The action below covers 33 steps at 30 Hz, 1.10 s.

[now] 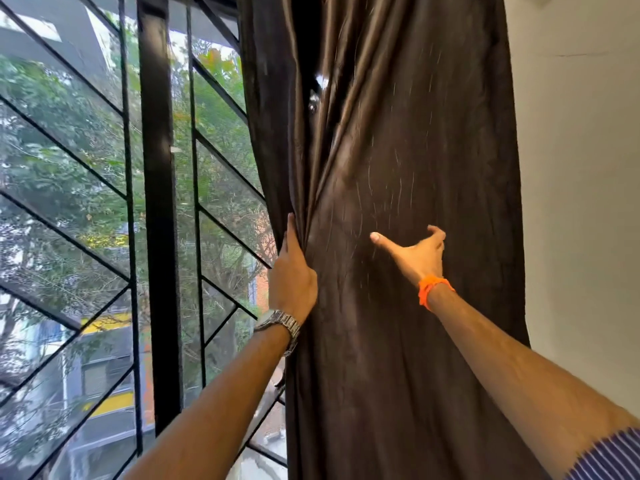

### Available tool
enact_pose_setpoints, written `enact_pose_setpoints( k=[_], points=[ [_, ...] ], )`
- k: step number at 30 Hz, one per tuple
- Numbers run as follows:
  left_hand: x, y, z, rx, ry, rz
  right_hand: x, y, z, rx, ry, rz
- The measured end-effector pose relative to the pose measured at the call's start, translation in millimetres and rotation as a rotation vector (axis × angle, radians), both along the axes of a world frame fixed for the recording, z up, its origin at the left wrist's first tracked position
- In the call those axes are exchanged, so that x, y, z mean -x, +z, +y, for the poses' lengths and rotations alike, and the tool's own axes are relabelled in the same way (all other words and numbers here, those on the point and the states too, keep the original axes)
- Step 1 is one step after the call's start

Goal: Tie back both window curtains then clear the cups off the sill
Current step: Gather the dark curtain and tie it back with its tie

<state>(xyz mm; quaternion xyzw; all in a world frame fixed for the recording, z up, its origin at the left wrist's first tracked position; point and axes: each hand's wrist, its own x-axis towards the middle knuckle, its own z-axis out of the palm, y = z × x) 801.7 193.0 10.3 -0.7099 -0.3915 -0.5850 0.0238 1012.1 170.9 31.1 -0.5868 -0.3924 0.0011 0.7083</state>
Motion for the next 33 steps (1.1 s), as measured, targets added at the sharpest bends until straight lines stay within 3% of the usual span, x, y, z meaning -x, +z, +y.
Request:
enact_pose_setpoints(
  k=[8,17,24,33],
  points=[
    [12,7,6,0.044,-0.002,0.04,33,-16,27,-0.013,0.236,0.065],
    [-11,3,2,0.066,-0.141,0.005,2,-44,32,0.014,0.211,0.154],
    [-42,6,9,0.087,-0.092,0.111,-21,-62,39,0.032,0.259,0.158],
    [-102,13,14,0.063,-0.021,0.16,-60,-65,36,0.061,0.145,0.04]
  ],
)
